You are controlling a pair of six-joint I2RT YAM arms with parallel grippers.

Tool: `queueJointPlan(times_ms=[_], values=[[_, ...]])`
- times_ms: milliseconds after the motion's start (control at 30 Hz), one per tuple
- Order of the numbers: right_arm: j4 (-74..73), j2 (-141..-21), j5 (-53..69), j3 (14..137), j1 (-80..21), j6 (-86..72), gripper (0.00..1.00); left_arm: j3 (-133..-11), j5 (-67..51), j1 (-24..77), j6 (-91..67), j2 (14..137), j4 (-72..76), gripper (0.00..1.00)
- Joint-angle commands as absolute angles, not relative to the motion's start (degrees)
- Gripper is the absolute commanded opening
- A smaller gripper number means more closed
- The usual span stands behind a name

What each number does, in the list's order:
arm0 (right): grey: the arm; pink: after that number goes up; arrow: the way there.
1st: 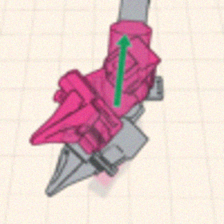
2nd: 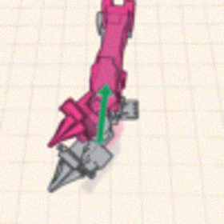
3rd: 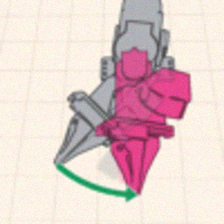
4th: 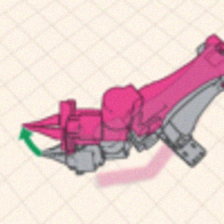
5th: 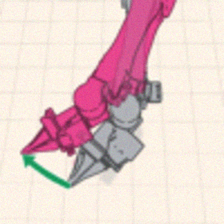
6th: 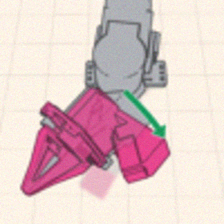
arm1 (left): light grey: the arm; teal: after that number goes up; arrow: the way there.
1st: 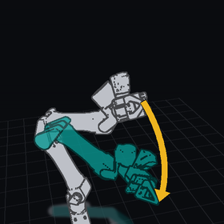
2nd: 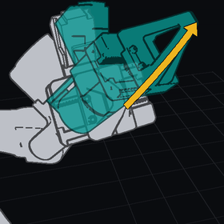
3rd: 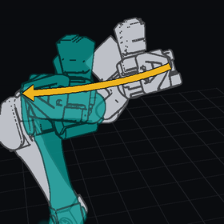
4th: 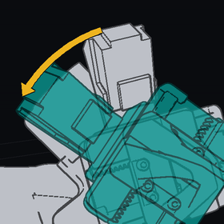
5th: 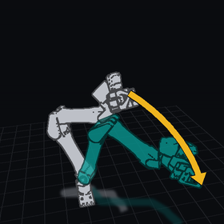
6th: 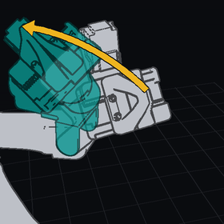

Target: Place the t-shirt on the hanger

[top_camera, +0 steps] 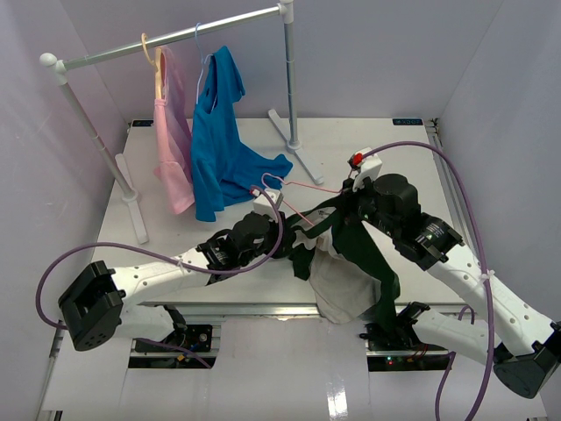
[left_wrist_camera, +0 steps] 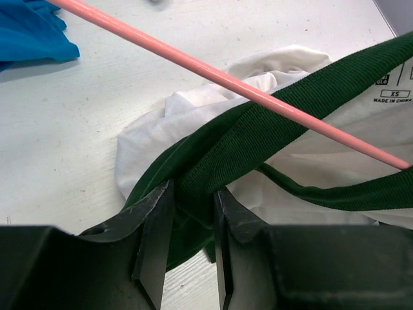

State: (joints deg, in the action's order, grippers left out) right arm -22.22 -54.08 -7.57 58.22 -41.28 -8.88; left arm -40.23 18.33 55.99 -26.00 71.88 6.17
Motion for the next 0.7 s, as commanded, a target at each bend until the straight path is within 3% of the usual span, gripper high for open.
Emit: queueJointPlan(times_ms=[0,233,533,667], values=[[-18.28,-52.74,-7.46,57.74,-41.48,-9.40,0.08,-41.31,20.47,56.25,-25.93,67.32,5.10,0.43],[-17.36,-52.86,-5.76,57.07,-41.48,-9.53,0.08,-42.47,17.69,56.25,-24.87,69.20,5.19,0.43],[-17.00,-52.35,-5.32,56.16,-41.48,-9.54,0.08,-42.68,17.11,56.25,-24.36,71.50,5.70,0.02],[-17.79,-50.53,-4.97,55.82,-41.48,-7.04,0.08,-45.43,22.23,54.77,-26.27,69.94,-1.03,0.00]])
